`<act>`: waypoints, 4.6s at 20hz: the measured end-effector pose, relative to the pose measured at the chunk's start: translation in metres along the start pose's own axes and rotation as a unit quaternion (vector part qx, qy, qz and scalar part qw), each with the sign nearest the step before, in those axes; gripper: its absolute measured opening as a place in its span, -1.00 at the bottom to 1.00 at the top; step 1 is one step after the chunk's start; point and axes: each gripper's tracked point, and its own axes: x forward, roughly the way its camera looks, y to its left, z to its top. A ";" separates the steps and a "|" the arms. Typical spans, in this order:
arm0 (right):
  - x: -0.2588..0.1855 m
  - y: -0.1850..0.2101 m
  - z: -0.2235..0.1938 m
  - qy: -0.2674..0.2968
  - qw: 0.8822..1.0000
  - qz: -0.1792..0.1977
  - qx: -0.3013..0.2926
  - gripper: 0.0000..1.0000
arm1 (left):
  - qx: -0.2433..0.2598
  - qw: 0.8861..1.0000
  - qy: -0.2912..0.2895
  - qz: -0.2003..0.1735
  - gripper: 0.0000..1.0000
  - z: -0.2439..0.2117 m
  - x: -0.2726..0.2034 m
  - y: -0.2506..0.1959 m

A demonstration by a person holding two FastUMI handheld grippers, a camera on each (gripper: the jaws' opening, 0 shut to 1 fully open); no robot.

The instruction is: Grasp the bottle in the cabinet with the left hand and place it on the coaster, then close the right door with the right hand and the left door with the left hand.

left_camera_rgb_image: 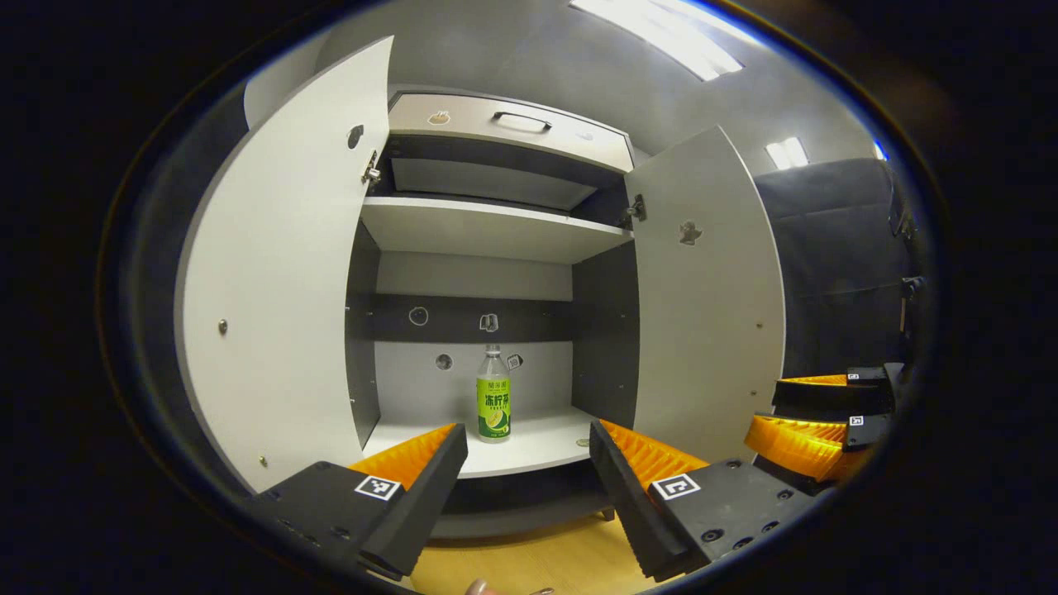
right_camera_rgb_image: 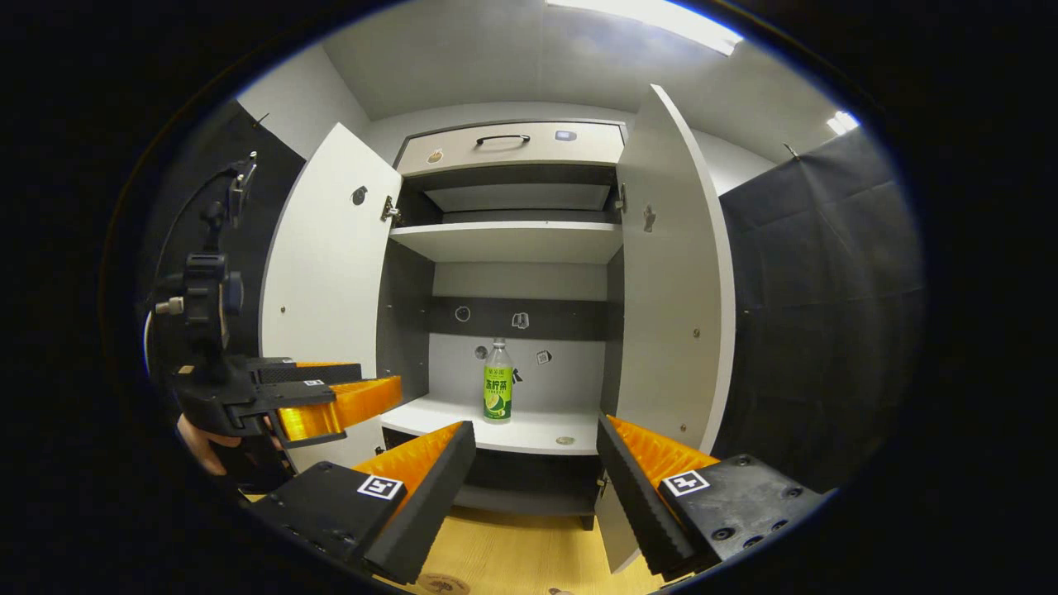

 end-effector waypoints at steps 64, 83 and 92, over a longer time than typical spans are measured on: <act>0.016 0.006 -0.051 0.043 0.998 0.047 0.010 0.96 | 0.013 0.999 -0.022 0.028 0.60 -0.021 0.100 0.041; -0.055 -0.018 -0.058 0.042 0.999 0.008 -0.027 0.96 | 0.020 0.999 0.020 -0.032 0.59 -0.155 -0.075 -0.053; -0.069 -0.051 -0.107 0.070 0.997 0.013 -0.013 0.96 | 0.037 0.999 0.034 0.005 0.59 -0.250 -0.112 -0.090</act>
